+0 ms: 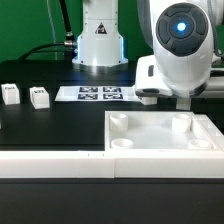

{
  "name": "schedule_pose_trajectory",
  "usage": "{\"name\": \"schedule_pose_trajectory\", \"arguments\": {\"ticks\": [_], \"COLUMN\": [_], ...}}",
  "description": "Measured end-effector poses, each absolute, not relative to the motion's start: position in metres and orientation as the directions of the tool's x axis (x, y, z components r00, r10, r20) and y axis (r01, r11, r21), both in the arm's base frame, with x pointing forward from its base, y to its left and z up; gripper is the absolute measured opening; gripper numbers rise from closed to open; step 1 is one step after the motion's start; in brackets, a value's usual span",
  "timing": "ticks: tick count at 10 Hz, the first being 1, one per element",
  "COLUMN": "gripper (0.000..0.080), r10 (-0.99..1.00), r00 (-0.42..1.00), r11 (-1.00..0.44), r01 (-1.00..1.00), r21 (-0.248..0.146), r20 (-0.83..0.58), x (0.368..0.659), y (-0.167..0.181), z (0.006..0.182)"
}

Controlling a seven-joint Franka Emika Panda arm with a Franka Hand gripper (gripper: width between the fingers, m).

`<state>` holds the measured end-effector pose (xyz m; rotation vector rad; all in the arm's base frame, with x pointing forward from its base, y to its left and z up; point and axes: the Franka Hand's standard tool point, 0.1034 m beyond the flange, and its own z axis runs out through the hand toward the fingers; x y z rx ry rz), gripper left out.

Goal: Assemble square table

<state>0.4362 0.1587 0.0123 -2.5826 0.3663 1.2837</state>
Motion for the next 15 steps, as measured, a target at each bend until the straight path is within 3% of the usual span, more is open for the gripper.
{"name": "schedule_pose_trajectory", "arguments": {"ticks": [2,10,12,13,15], "gripper": [0.0294,0.0290,0.0290,0.0290,0.0290], "r10": [-0.118,-0.108,-0.077,-0.105,-0.118], "r00": [0.584,0.586,0.591,0.590,0.621], "r11": [-0.941,-0.941,-0.935,-0.932,-0.931], "r01": [-0.324,-0.320,-0.322,-0.340,-0.341], "r21": [-0.096,-0.107,-0.148,-0.128,-0.131], "r20": [-0.803,-0.803,-0.803,-0.800,-0.775], "x": [0.436,0.439,0.467,0.470,0.474], "y": [0.159,0.155,0.130,0.129,0.130], "z": [0.012,0.017,0.071,0.081,0.075]}}
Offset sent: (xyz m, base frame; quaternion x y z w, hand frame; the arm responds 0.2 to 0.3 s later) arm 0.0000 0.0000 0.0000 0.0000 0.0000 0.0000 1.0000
